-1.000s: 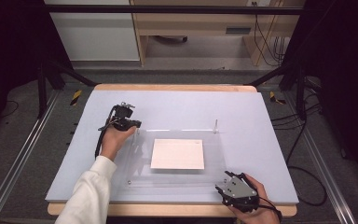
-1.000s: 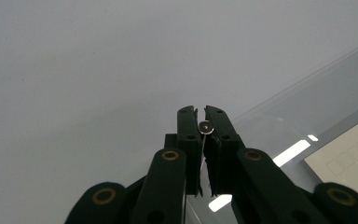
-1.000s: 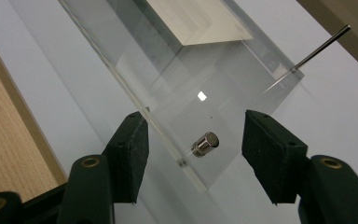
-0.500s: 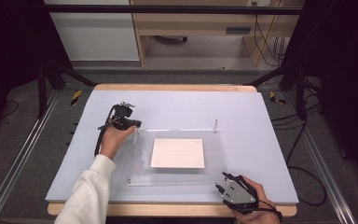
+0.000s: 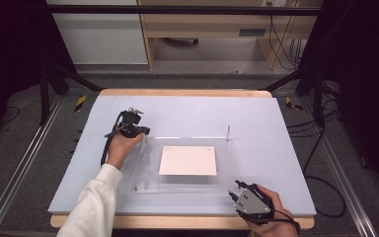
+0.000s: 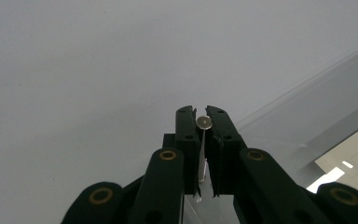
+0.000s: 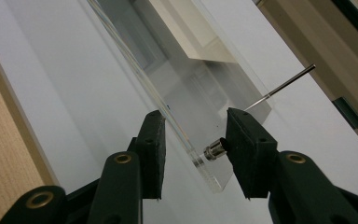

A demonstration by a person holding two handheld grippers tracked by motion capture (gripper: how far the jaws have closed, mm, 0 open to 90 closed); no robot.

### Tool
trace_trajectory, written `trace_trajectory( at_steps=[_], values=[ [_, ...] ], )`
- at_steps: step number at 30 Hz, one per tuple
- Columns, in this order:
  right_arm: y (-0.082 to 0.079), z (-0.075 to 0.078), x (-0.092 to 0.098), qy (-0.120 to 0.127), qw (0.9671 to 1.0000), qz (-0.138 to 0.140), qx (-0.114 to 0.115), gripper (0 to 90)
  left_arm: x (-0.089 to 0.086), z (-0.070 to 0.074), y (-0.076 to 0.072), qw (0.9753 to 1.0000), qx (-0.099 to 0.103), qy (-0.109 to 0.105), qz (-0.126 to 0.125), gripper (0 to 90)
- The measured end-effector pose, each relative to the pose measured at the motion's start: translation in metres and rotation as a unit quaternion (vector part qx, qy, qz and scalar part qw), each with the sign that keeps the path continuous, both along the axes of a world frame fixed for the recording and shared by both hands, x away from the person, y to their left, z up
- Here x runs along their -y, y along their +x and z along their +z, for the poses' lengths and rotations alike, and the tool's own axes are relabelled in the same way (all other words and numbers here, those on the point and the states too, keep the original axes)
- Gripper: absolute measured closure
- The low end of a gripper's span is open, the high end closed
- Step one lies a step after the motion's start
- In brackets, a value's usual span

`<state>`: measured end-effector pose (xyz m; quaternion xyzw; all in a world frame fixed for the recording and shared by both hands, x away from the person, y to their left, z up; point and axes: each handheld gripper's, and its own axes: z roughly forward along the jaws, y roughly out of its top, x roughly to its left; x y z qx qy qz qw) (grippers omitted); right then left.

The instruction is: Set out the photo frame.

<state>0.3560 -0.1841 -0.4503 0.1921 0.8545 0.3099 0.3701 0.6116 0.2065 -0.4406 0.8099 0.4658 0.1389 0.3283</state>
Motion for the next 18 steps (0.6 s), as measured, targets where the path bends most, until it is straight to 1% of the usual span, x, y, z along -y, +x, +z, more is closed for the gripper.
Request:
trace_trajectory(
  at_steps=[3, 5, 7, 8, 10, 11, 13, 14, 15, 17, 18],
  values=[
    [-0.001, 0.004, -0.002, 0.001, 1.0, 0.002, -0.002, 59.4, 0.0, 0.0, 0.0, 1.0, 0.003, 0.0, 0.001, 83.0],
    [-0.002, 0.006, -0.003, 0.0, 1.0, 0.003, -0.002, 59.6, 0.0, 0.0, -0.001, 0.9999, 0.01, 0.004, 0.0, 82.7],
    [-0.002, 0.007, -0.003, 0.0, 1.0, 0.002, -0.005, 59.7, 0.0, 0.001, -0.003, 0.9996, 0.028, 0.006, 0.001, 81.3],
    [-0.002, 0.008, -0.003, -0.001, 1.0, 0.003, -0.006, 59.7, 0.0, 0.003, -0.006, 0.999, 0.044, 0.008, 0.004, 80.3],
    [-0.001, 0.01, -0.004, -0.001, 1.0, 0.002, -0.008, 59.8, -0.001, 0.01, -0.012, 0.997, 0.076, 0.01, 0.005, 75.2],
    [-0.001, 0.011, -0.004, 0.0, 1.0, 0.002, -0.01, 59.8, -0.002, 0.014, -0.015, 0.996, 0.088, 0.012, 0.002, 71.2],
    [0.0, 0.013, -0.004, 0.001, 0.9999, 0.002, -0.013, 59.9, -0.004, 0.024, -0.025, 0.9935, 0.112, 0.017, -0.009, 69.4],
    [0.001, 0.015, -0.004, 0.002, 0.9999, 0.002, -0.014, 60.0, -0.005, 0.03, -0.031, 0.9916, 0.128, 0.009, -0.015, 67.5],
    [0.002, 0.018, -0.004, 0.003, 0.9999, 0.001, -0.016, 59.9, -0.005, 0.034, -0.036, 0.9904, 0.136, 0.01, -0.02, 65.3],
    [0.003, 0.021, -0.003, 0.008, 0.9998, 0.0, -0.02, 60.1, -0.005, 0.043, -0.049, 0.9873, 0.156, 0.011, -0.031, 59.0],
    [0.003, 0.023, -0.004, 0.008, 0.9997, 0.0, -0.022, 60.1, -0.006, 0.047, -0.056, 0.9859, 0.163, 0.008, -0.037, 56.1]
  ],
)
